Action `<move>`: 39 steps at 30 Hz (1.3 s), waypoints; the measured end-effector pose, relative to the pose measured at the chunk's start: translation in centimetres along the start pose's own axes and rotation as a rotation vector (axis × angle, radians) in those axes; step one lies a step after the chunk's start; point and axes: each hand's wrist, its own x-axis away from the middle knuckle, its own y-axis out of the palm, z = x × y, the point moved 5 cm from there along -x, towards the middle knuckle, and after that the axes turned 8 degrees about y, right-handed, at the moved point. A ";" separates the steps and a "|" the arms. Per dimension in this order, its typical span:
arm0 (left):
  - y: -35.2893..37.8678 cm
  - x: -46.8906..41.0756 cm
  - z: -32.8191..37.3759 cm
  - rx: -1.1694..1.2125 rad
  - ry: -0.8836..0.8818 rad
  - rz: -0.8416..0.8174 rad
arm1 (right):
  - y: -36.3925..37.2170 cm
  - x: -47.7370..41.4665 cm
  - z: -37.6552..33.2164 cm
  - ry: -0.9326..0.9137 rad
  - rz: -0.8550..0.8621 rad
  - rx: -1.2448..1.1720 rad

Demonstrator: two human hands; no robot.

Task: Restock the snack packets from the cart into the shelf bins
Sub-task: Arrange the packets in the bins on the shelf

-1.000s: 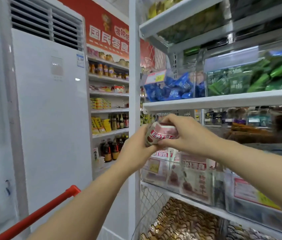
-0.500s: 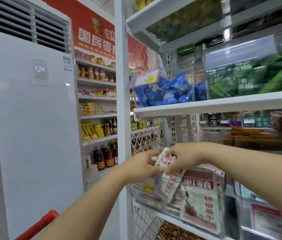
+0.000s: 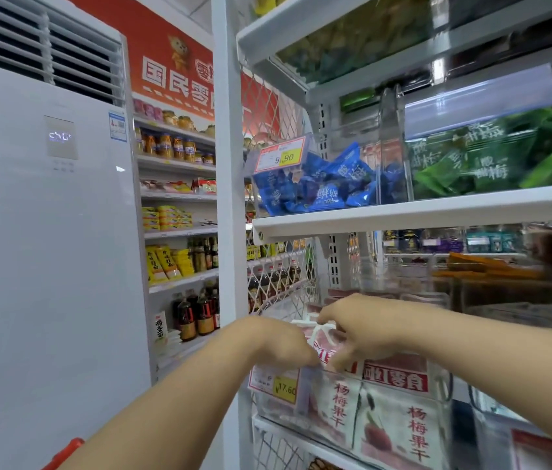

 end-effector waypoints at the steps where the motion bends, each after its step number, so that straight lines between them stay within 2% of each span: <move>1: -0.3 0.1 0.0 0.021 -0.003 0.018 | -0.1 0.3 0.2 0.000 0.021 -0.015; 4: -0.3 0.2 0.2 0.115 -0.006 -0.011 | 0.5 0.5 0.5 -0.037 0.017 -0.016; 8: 0.3 -0.3 1.6 0.183 -0.005 -0.081 | 1.6 0.0 1.0 -0.083 -0.076 -0.041; 14: 0.0 0.6 1.7 0.194 0.000 -0.038 | 1.4 1.0 1.8 -0.068 -0.067 0.021; 17: -0.7 1.7 1.1 0.164 0.050 0.040 | 0.9 2.5 2.1 -0.014 0.033 0.004; 22: -0.1 2.8 0.2 0.192 0.086 0.205 | -0.3 5.5 0.0 -0.050 0.336 0.109; 24: 0.6 3.8 0.4 0.267 0.116 0.324 | -0.4 6.6 -1.2 -0.082 0.422 0.087; 28: 2.9 8.2 0.7 0.349 0.161 0.671 | 0.6 8.8 -4.3 -0.182 0.492 -0.055; 31: 6.5 12.0 -0.3 0.310 0.179 0.786 | 2.7 10.6 -7.1 -0.253 0.449 -0.178; 39: 20.3 20.8 -6.2 0.395 -0.133 0.628 | 16.0 12.4 -15.1 -0.342 0.117 -0.493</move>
